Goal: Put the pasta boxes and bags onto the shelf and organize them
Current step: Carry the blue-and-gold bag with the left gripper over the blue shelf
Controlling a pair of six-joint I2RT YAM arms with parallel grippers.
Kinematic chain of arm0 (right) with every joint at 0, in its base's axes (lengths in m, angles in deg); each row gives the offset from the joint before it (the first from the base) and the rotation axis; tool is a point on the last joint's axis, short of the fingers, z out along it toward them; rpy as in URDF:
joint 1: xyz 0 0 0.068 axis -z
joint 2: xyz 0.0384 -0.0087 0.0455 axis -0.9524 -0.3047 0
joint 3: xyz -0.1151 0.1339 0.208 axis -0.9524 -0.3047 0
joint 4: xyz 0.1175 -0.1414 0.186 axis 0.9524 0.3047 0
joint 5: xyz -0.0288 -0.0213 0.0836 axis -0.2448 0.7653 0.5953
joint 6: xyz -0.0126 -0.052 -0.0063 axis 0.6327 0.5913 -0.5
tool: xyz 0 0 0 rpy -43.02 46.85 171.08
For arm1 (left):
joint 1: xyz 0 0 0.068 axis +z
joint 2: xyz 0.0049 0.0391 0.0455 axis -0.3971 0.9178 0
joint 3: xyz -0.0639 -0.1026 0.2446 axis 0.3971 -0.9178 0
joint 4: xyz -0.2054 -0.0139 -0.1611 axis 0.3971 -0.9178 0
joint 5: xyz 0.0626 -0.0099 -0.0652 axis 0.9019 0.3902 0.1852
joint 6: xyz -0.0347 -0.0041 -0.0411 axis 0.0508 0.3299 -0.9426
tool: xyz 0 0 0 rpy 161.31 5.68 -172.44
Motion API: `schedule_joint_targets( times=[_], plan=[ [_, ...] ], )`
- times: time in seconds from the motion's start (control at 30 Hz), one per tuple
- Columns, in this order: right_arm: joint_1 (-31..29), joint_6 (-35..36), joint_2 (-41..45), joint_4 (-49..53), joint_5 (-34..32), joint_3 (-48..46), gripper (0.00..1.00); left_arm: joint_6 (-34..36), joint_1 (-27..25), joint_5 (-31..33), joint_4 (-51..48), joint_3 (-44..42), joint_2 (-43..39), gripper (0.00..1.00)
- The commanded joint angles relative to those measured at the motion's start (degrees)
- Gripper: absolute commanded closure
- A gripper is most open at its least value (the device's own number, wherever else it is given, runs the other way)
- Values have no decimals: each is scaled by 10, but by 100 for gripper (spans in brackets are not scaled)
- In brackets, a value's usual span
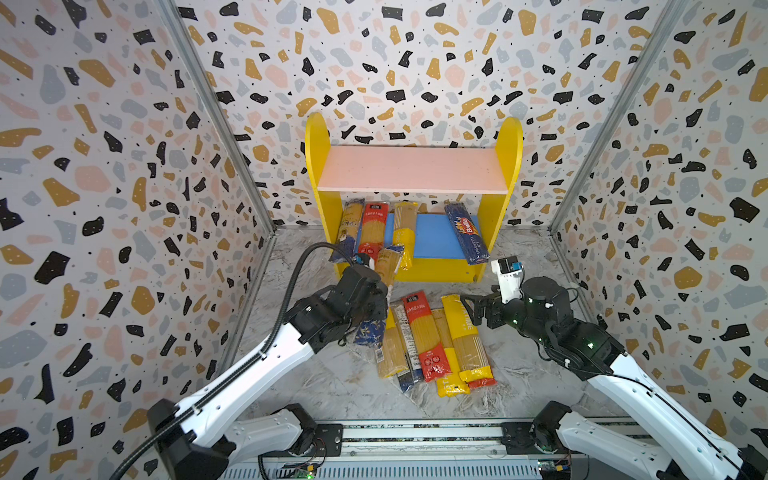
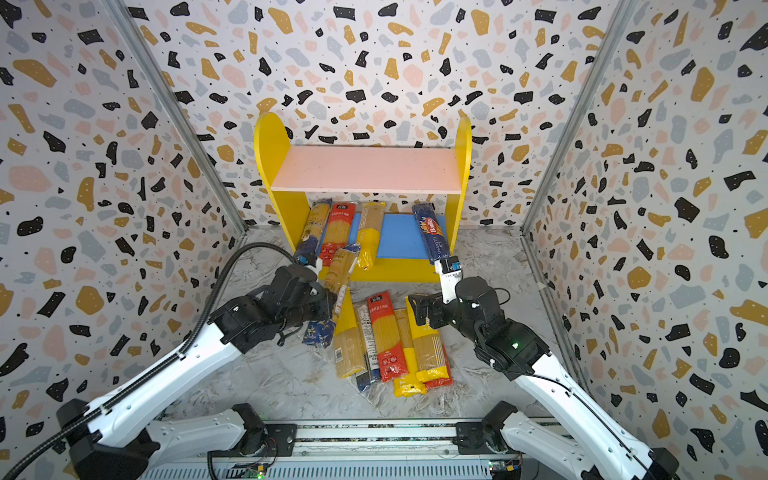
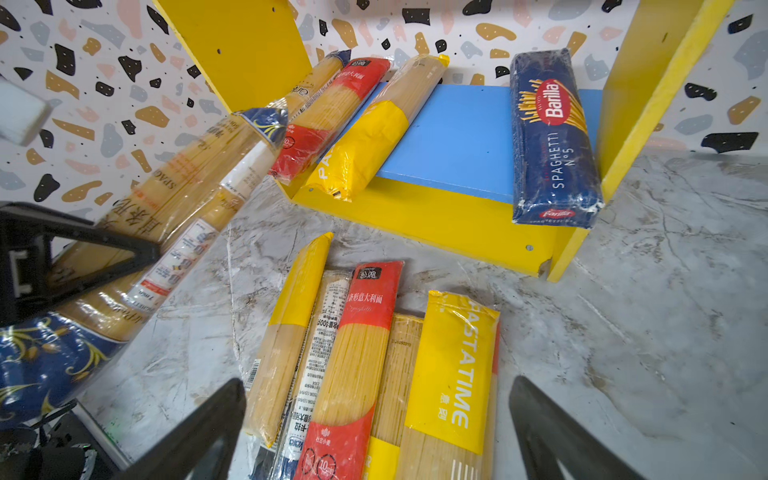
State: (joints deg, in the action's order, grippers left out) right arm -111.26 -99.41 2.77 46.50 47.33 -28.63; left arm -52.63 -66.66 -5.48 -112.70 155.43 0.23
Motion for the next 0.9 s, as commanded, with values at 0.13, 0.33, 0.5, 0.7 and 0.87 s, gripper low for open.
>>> schedule_joint_targets(
  times=[0.13,0.33,0.5,0.7,0.87],
  plan=[
    [15,9,29,33,-18,37,1,43,-12,2,139,132,127,100],
    [29,12,36,49,-20,49,1,51,-13,27,160,247,251,100],
    [38,15,39,63,-26,56,1,56,-13,49,166,355,351,100],
    [51,15,41,82,-27,83,1,50,4,46,148,496,470,100],
    [62,24,32,98,-41,102,1,33,22,22,147,582,546,100]
  ],
)
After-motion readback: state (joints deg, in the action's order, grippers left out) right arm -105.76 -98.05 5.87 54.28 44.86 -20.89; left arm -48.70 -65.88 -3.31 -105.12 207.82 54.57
